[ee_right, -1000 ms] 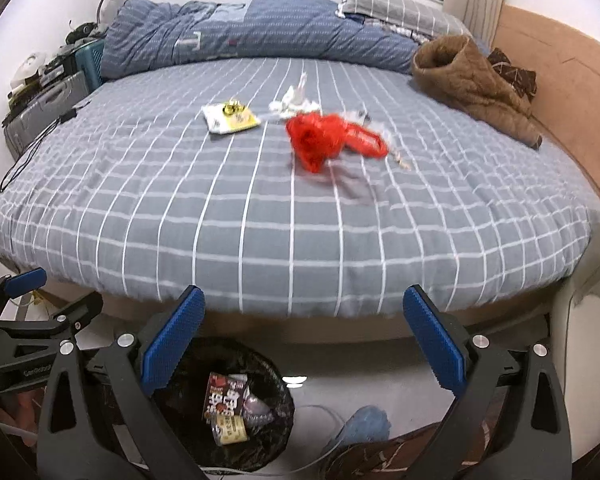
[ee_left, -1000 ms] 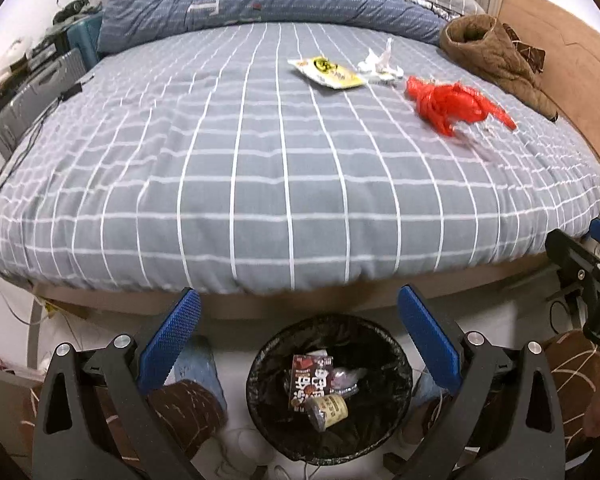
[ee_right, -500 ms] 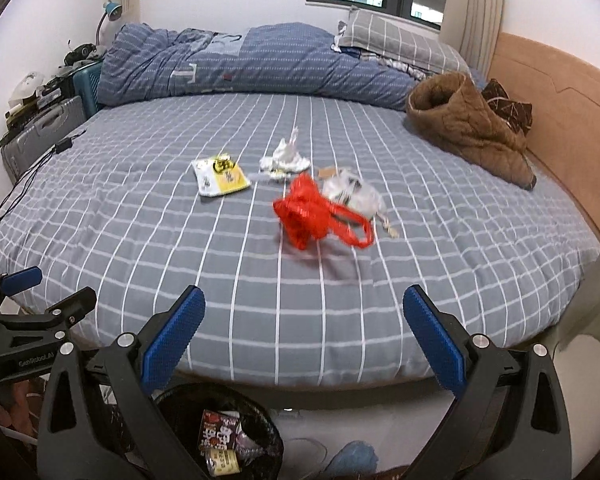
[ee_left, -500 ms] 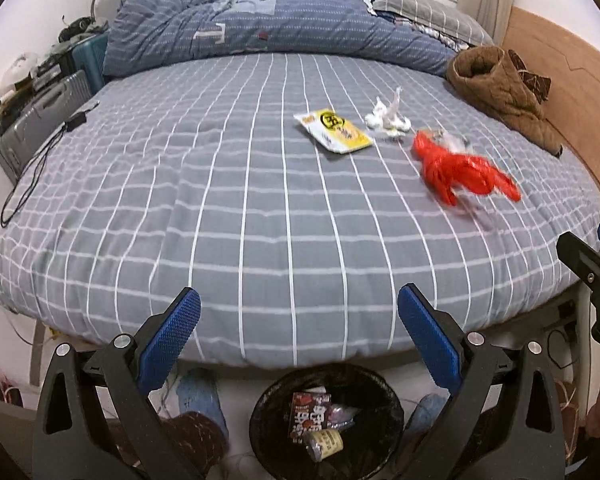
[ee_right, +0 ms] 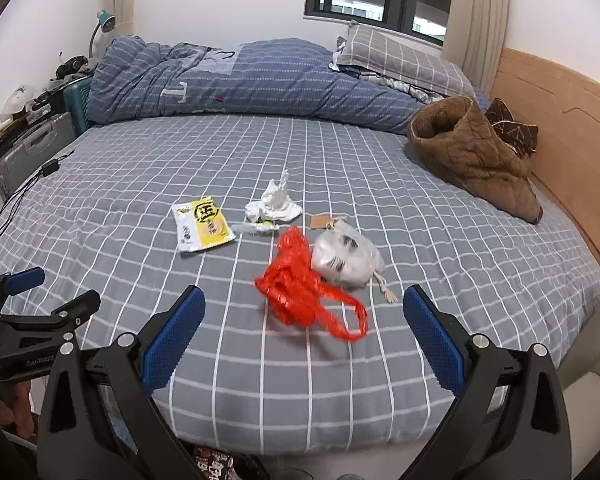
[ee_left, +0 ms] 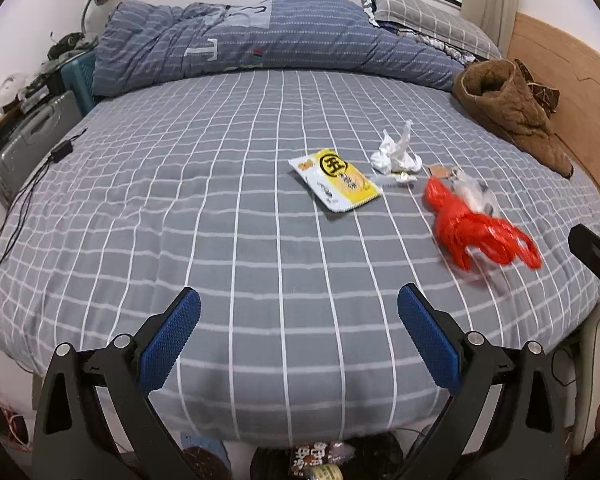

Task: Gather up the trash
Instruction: 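Raise both tools from the bin back toward the bed, then grasp the yellow snack wrapper with the left tool while the right tool grasps the red bag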

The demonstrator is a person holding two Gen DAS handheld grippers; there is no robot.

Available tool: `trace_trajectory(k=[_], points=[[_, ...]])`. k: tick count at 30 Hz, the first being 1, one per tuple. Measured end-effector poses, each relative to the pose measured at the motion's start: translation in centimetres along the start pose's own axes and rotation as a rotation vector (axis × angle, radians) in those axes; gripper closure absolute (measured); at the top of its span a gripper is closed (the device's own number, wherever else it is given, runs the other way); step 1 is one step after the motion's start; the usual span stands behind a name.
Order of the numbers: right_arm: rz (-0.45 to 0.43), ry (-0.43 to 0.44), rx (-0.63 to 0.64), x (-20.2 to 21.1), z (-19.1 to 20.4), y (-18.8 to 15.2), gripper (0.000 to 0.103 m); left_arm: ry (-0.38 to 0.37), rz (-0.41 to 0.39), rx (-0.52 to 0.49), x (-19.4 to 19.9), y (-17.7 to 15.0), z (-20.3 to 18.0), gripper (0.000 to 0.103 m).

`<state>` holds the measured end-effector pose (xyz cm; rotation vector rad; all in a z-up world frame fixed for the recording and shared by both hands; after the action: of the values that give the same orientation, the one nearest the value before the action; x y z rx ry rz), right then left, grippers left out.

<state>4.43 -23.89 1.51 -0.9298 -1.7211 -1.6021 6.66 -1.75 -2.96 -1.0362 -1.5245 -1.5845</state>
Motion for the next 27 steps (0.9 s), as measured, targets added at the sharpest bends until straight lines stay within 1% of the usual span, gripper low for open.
trace_trajectory(k=[4,9,15,19,24,27], points=[[0.016,0.013,0.009,-2.3,0.0,1.5,0.008,0.000,0.002,0.007,-1.6,2.3,0.2,0.006],[0.034,0.024,0.022,-4.9,0.2,2.3,0.008,0.002,0.005,0.008,-3.9,4.9,0.4,0.006],[0.097,0.064,0.021,-9.8,0.5,2.8,0.015,0.003,0.027,-0.005,-8.0,8.0,0.0,0.006],[0.125,0.083,0.021,-12.2,0.7,3.1,0.022,0.015,0.040,-0.031,-10.6,9.5,-0.6,0.006],[0.153,0.114,0.020,-14.5,0.9,3.4,0.028,-0.001,0.069,-0.035,-13.8,11.4,-1.3,0.006],[0.178,0.128,0.023,-15.9,1.1,3.4,0.037,0.001,0.079,-0.049,-15.1,12.1,-1.9,0.006]])
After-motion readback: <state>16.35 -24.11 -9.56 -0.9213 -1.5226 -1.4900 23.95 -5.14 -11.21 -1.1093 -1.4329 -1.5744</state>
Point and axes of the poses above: each gripper's, at about its wrist camera, not at the fingertips, and x roughly against the way its jaws point, z to its left, y to its top, the point moved 4 cm from there along -x, roughly the way its jaws point, and after that the axes turned 13 degrees about z, right-handed, at the moved point
